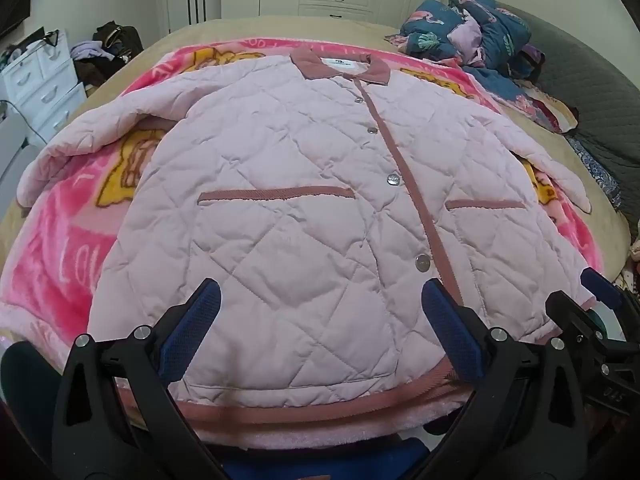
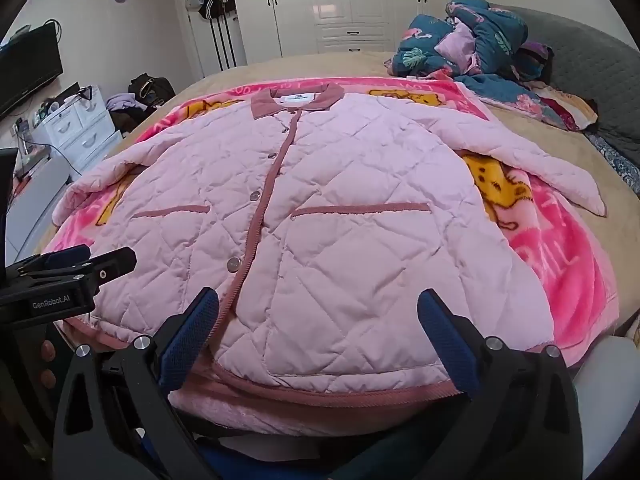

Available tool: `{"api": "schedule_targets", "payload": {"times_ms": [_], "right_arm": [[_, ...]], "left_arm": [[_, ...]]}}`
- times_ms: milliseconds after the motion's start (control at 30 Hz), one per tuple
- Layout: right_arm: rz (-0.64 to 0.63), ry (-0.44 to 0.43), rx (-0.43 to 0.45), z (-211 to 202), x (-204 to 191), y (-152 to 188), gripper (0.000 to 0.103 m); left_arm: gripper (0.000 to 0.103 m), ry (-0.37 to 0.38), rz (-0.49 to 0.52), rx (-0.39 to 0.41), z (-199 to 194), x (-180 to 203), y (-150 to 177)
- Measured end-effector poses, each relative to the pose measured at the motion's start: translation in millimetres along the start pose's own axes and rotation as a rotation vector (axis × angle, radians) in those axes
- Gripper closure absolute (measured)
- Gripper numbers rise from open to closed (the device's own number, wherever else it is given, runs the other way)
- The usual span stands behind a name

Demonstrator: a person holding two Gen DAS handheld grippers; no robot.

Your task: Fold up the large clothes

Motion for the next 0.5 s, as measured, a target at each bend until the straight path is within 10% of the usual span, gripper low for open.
{"api": "schedule_targets", "payload": {"times_ms": [500], "right_arm": [[0.003,0.001,0.01,-3.8,-1.8,-0.9,0.004]], "left_arm": [[0.009,-0.012,0.002,0.003,-1.6,-0.4,-0.9]]}}
Point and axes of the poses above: each gripper's, at about its wrist camera, not at the fingertips, and z roughly the way its jaws point, x to its right, y to its underside, the point moved 4 cm from there along z, roughly the way its jaws point, and after that the axes turned 13 degrees about -y, right-handed, at the moved point
